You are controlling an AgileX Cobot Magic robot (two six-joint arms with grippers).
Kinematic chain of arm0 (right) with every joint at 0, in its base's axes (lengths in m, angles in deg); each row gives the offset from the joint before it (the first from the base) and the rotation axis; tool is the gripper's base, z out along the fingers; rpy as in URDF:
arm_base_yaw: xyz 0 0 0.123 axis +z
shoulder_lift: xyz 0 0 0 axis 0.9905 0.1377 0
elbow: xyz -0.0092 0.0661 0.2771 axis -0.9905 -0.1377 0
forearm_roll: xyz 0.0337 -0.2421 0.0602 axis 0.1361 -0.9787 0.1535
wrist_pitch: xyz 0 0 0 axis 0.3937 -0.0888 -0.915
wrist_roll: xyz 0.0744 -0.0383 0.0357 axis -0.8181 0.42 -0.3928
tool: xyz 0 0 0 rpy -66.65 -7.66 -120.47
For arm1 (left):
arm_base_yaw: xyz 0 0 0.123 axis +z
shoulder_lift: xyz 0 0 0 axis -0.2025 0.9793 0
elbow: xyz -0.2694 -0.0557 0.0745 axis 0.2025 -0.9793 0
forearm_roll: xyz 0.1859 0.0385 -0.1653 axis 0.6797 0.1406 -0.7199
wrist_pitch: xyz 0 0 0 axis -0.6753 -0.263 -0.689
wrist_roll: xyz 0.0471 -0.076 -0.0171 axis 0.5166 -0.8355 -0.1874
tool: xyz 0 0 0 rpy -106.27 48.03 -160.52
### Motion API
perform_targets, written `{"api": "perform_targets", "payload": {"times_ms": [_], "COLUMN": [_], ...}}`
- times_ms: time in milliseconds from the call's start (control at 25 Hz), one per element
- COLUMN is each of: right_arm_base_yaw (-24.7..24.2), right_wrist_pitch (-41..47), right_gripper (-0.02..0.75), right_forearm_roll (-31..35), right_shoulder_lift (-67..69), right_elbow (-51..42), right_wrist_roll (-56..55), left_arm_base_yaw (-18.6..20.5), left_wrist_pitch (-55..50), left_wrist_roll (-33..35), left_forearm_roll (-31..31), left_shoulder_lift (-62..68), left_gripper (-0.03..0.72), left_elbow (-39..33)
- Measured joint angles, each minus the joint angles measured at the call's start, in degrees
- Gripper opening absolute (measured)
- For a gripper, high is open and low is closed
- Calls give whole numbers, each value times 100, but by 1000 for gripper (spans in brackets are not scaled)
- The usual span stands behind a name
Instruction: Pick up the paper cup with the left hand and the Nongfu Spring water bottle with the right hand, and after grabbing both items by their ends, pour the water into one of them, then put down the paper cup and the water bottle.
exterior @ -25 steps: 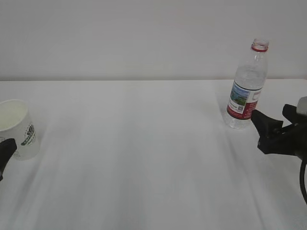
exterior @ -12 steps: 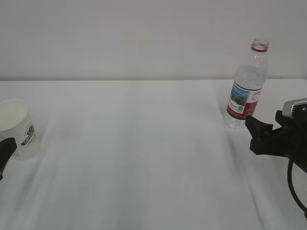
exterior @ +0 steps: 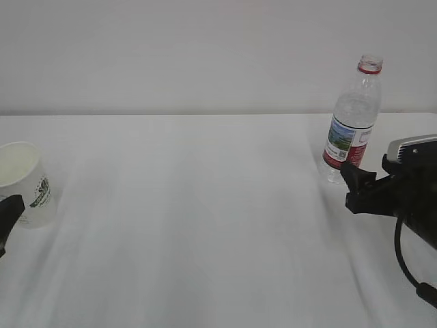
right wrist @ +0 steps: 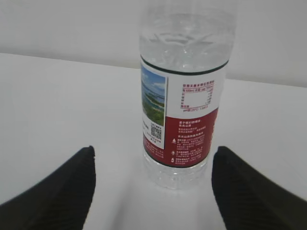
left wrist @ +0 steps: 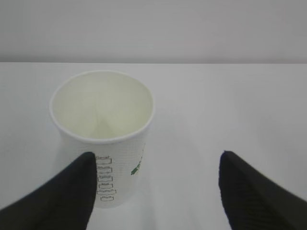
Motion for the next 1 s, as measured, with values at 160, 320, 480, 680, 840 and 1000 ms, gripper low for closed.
{"api": "perform_targets", "payload": {"times_ms": [160, 320, 480, 680, 840, 1000], "right_arm_base_yaw": [0, 0, 0, 0, 0, 0], "right_wrist_pitch": [0, 0, 0, 0, -10, -23], "right_gripper": [568, 568, 568, 568, 568, 568], "right_forearm_roll": [11, 48, 185, 319, 343, 343], "right_shoulder_lift": [192, 315, 328, 338, 389, 565], "right_elbow": [180, 311, 419, 550, 630, 740], "right_wrist_roll": [0, 0, 0, 10, 10, 10], "left_arm_base_yaw": [0, 0, 0, 0, 0, 0], "left_wrist_pitch": [63, 63, 195, 268, 276, 276], "left_wrist_roll": [0, 0, 0, -10, -10, -10], "left_forearm_roll": [0, 0, 10, -25, -256, -407], "left_shoulder_lift": [93, 237, 395, 624, 812, 973], "left_gripper": [577, 577, 577, 577, 577, 577], "left_elbow": [0, 0, 0, 0, 0, 0]}}
